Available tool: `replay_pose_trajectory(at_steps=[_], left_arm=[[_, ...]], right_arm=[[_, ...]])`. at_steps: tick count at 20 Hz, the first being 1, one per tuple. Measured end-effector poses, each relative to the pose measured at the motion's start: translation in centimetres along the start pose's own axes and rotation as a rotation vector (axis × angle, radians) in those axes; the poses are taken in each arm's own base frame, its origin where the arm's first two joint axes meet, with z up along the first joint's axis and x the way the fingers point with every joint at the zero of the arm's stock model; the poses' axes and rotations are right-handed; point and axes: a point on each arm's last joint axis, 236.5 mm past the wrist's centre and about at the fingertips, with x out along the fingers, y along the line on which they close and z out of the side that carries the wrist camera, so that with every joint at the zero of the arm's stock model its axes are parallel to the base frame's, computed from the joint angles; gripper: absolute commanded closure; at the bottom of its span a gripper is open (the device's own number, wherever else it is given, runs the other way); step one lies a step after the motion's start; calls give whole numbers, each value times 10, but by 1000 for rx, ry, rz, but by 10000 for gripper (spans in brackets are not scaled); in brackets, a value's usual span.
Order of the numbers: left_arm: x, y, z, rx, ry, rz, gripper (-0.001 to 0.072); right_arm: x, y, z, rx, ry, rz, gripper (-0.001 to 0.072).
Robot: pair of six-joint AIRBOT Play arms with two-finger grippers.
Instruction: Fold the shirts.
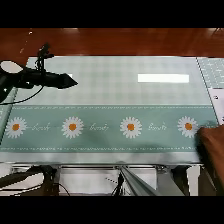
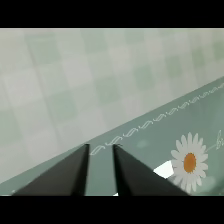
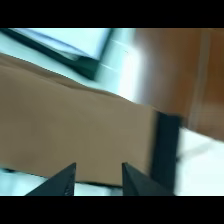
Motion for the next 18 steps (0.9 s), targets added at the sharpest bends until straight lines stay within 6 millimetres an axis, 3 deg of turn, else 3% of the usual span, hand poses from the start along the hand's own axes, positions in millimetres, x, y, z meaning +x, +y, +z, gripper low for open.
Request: replay_pose_trajectory(at_steps=[4,6,7,8,9,10,11,14,18], left_arm=[[-20,-34,10,17,16,-71,261],[-34,-50,16,36,10,-64,261],[-40,-55,17,42,14,-43,261],[-46,-60,13,52,30,-5,254],[-52,-63,10,64,43,39,195],[-56,-67,3,86,67,78,81],[-59,-72,-7,110,102,116,18],[-62,-80,-37,177,210,234,18],[-66,-65,-53,230,274,479,20]], right_arm=[[-16,116,22,-119,-69,476,332],[-30,161,18,-229,-73,631,331],[-35,177,13,-295,-72,670,276],[-38,196,6,-374,-67,703,199],[-40,213,-3,-464,-58,723,145],[-40,229,-13,-548,-47,733,116],[-38,246,-25,-642,-31,737,116],[-31,287,-63,-887,19,726,116],[-22,334,-112,-1094,78,712,116]])
